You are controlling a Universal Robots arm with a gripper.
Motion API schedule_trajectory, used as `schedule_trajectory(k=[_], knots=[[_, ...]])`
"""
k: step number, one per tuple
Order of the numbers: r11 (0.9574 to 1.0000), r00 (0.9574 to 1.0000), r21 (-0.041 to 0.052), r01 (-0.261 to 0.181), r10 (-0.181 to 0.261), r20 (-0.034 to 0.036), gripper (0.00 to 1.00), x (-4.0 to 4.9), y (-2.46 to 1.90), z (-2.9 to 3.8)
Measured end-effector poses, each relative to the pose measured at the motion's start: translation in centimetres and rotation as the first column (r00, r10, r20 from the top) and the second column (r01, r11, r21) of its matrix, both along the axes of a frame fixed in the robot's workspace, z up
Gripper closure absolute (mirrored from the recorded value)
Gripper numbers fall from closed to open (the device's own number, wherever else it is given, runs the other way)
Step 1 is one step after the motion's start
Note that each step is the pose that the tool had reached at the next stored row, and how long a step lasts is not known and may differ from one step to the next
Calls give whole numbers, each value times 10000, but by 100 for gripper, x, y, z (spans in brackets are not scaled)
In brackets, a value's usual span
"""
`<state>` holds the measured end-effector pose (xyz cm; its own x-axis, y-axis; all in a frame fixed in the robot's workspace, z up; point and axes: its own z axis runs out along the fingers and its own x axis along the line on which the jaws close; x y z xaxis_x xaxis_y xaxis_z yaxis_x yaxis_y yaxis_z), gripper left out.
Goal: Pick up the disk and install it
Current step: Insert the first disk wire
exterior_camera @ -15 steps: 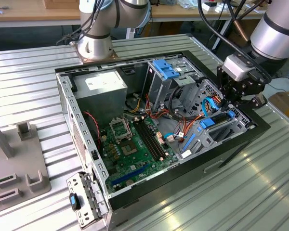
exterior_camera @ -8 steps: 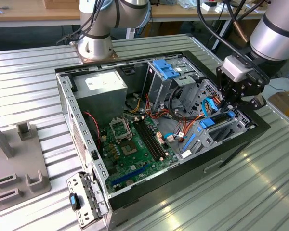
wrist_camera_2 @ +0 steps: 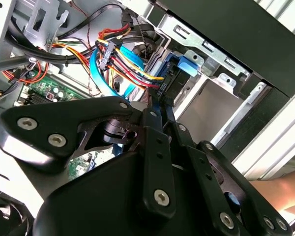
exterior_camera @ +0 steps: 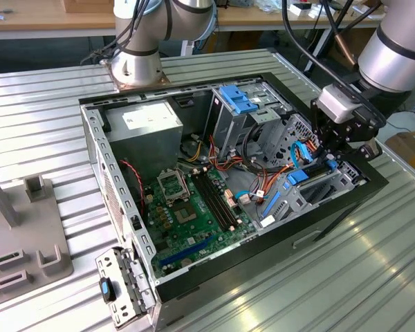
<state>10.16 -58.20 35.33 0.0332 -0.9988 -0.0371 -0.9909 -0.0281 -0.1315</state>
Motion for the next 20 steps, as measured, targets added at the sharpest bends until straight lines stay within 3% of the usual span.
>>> schedule_trajectory(k=[4,11,20], knots=[[10000,10000,-4,0,0,0,83,0,-1,-44],[10000,10000,-3,0,0,0,83,0,-36,-46],[10000,10000,33,23,-23,-1,83,-7,-36,-56]])
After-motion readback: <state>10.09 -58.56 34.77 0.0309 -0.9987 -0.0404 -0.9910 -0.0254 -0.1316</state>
